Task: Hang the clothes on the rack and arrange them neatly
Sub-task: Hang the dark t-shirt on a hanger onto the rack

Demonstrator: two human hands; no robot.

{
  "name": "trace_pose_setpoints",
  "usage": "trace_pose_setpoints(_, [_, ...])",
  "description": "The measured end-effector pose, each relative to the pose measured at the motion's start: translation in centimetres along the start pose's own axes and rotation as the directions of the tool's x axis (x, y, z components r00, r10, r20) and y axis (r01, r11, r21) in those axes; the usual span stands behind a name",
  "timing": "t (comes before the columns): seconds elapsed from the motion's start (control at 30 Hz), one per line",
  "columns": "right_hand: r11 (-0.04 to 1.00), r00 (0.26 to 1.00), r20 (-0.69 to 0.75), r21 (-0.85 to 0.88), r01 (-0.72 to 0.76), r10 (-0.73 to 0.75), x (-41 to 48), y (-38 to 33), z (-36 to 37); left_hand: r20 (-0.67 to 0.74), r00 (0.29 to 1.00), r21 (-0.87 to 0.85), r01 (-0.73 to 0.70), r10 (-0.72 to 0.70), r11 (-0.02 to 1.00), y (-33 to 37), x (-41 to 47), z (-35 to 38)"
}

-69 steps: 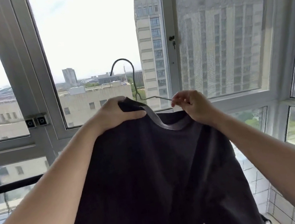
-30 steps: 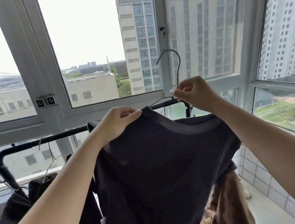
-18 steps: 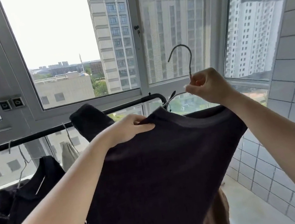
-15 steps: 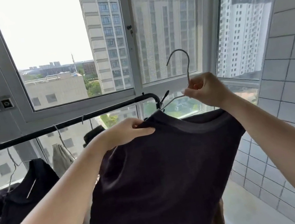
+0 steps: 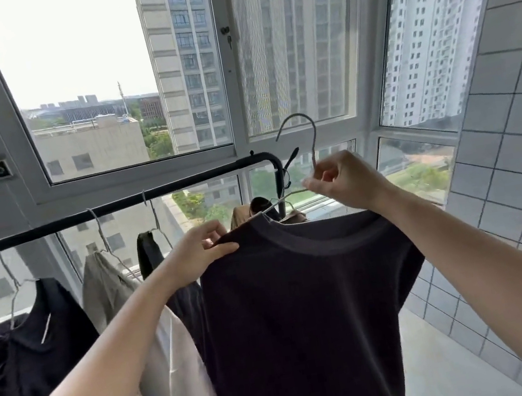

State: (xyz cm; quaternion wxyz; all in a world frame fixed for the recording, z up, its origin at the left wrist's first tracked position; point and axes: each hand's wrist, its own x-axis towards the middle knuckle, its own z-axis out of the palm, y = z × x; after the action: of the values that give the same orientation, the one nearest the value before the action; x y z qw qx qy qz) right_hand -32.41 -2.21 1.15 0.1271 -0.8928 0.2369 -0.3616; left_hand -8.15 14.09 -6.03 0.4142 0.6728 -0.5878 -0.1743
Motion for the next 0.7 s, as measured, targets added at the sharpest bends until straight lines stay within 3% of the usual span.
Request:
trace_pose_setpoints(0.1, [0.995,0.998,0.04,0.089,-0.051,0.048,0.3,0.2,0.8,-0.173,0.983,0.151,-0.036,0.062,0.988,-1.0,-0.2,-0.7])
trace_pose_setpoints(0.2, [0.974,0.991,0.113,0.206,-0.095,0.073,0.5,0.0,1.1,-0.233,0.969,0.222,-0.028,0.081,0.975,-1.8,-0.6,-1.3])
trace_pose_setpoints(0.37, [0.963,0.993,0.073,0.248,-0.104,0.089,0.9,-0.1,1.5,-0.325,0.945,0.204,0.047,0.022,0.978,-3.7,-0.2,-2.5])
trace_pose_setpoints(0.53, [0.935,0.973,0.073,0.27,-0.23,0.218,0.7,0.3,3.7,-0.221,0.965,0.089,0.163,-0.14,0.983,-6.4,0.4,-0.6])
trace_pose_setpoints(0.7, [0.89,0.939,0.177,0.306,-0.337,0.295,1.1,0.8,7.4,-0.222,0.953,0.14,0.239,-0.204,0.961,-8.8,1.0,2.5])
